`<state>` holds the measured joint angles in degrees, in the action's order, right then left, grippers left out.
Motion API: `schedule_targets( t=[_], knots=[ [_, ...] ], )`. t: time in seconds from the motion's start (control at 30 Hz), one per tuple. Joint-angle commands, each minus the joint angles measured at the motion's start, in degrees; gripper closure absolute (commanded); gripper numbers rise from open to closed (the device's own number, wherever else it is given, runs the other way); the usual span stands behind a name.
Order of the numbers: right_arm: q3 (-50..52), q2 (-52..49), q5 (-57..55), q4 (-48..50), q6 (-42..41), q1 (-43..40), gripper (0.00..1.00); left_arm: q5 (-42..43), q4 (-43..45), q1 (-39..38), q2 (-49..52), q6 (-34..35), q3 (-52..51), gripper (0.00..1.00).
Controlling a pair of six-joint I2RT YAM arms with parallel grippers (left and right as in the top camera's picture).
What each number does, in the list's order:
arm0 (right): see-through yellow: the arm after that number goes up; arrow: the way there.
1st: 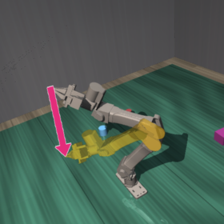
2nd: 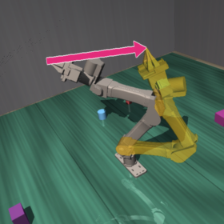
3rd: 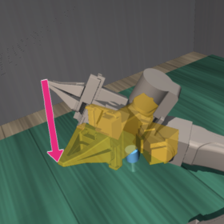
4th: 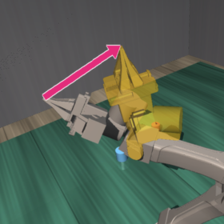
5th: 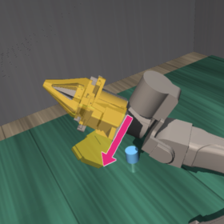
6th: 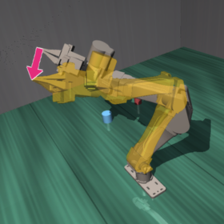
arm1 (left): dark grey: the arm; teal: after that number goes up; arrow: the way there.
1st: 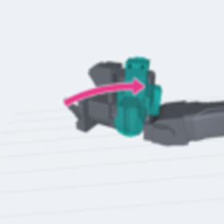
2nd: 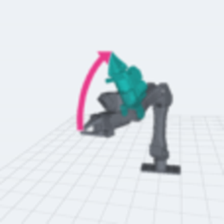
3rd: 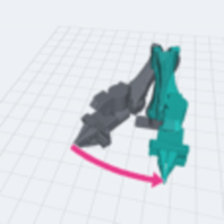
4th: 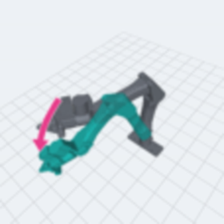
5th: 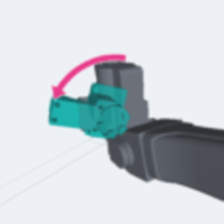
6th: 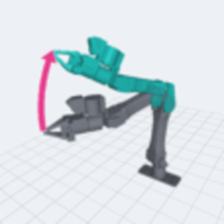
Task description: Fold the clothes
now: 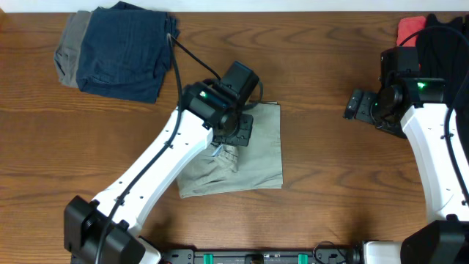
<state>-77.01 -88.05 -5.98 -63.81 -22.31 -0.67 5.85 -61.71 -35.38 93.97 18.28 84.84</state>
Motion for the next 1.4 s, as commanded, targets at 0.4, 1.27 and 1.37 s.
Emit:
schedule_targets(
  t=[0.4, 1.27, 1.37],
  knots=[
    [-0.1, 0.4, -0.2, -0.1, 0.5, -0.1, 0.01, 7.8, 14.9, 0.0, 0.3, 0.9, -12.4, 0.94],
    [-0.1, 0.4, -0.2, -0.1, 0.5, -0.1, 0.01, 14.6, 18.9, -0.2, -1.5, 2.1, -15.1, 0.67],
    [-0.1, 0.4, -0.2, -0.1, 0.5, -0.1, 0.01, 14.7, 19.0, -1.1, -0.7, 2.2, -16.5, 0.68]
  ],
)
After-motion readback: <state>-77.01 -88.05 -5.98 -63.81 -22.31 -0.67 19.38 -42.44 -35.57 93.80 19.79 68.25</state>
